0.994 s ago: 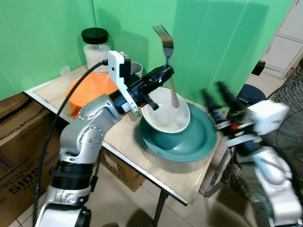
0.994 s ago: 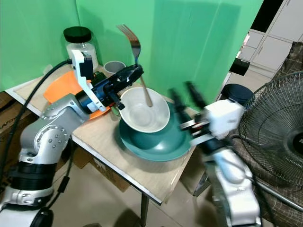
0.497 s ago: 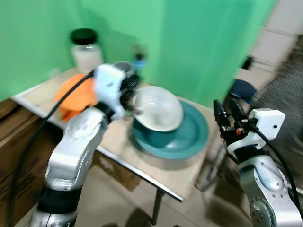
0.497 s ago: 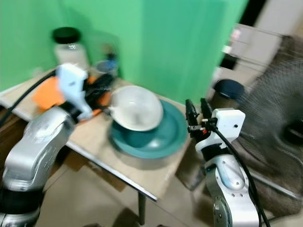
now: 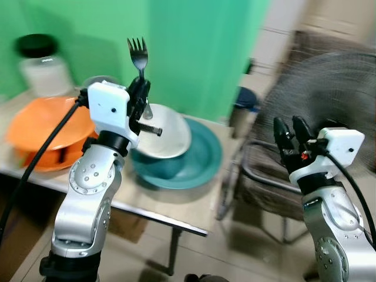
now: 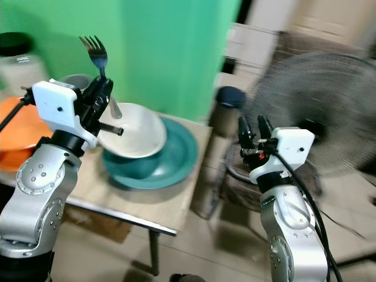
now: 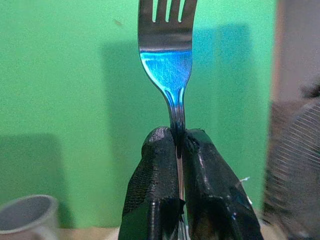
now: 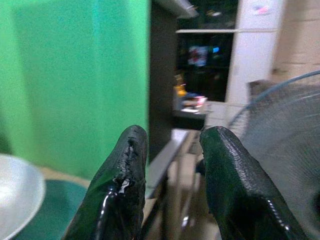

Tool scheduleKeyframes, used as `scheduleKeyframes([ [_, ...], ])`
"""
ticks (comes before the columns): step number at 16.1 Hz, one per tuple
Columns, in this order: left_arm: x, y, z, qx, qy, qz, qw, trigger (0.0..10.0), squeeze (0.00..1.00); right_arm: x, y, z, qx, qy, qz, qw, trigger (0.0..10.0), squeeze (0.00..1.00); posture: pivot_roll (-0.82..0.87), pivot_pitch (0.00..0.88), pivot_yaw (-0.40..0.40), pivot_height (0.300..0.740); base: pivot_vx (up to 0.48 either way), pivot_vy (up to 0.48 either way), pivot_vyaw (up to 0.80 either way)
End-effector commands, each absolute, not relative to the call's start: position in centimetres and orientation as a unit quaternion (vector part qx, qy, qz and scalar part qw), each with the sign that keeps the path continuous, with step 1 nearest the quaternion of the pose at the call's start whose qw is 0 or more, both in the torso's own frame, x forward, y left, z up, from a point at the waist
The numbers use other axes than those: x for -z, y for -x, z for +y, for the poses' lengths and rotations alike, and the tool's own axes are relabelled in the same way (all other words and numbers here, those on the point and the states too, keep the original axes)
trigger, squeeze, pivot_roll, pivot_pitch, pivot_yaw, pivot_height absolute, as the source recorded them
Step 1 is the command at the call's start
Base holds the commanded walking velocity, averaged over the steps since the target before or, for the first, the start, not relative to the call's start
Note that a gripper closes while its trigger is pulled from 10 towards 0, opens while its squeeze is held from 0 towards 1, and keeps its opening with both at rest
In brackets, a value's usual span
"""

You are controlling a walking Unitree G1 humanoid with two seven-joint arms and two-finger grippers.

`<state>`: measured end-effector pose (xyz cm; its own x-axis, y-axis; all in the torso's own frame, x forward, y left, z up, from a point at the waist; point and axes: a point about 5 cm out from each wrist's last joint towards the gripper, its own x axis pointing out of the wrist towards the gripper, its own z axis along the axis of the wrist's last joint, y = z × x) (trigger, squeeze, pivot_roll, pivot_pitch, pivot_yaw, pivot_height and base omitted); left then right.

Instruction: Setting the table

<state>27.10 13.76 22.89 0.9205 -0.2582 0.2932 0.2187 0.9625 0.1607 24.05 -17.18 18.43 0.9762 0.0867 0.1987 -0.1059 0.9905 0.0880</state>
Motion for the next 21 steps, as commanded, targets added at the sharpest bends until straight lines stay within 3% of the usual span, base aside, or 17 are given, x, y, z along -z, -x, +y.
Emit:
scheduleKeyframes([
  [1, -22.5, -26.7, 13.2, 0.158, -0.058, -0.137, 0.976, 10.0, 0.0, -18.6, -24.1, -17.6, -0.032, -0.031, -0.103, 0.994, 10.0, 0.0, 0.01, 0.0, -0.101, 0.74, 0.0, 0.0, -0.8],
  [7, -20.2, -26.7, 14.7, 0.09, -0.107, -0.071, 0.988, 10.0, 0.0, -16.6, -23.9, -16.7, -0.055, -0.03, -0.036, 0.997, 10.0, 0.0, 0.0, 0.0, -0.101, 0.74, 0.0, 0.0, -0.8],
  [11, -21.0, -27.1, 15.4, 0.056, -0.105, -0.1, 0.988, 10.0, 0.0, -16.3, -24.2, -16.7, -0.046, -0.025, -0.022, 0.998, 10.0, 0.0, 0.0, 0.0, -0.101, 0.74, 0.0, 0.0, -0.8],
  [16, -19.8, -27.0, 15.8, 0.087, -0.101, -0.074, 0.988, 10.0, 0.0, -15.5, -24.3, -17.3, -0.005, -0.043, 0.004, 0.999, 10.0, 0.0, 0.01, 0.003, -0.094, 0.74, 0.0, 0.0, -0.8],
  [21, -18.5, -27.3, 17.0, 0.067, -0.072, -0.056, 0.994, 10.0, 0.0, -15.1, -24.0, -17.7, 0.019, -0.044, 0.008, 0.999, 10.0, 0.0, -0.01, 0.001, -0.064, 0.74, 0.0, 0.0, -0.8],
])
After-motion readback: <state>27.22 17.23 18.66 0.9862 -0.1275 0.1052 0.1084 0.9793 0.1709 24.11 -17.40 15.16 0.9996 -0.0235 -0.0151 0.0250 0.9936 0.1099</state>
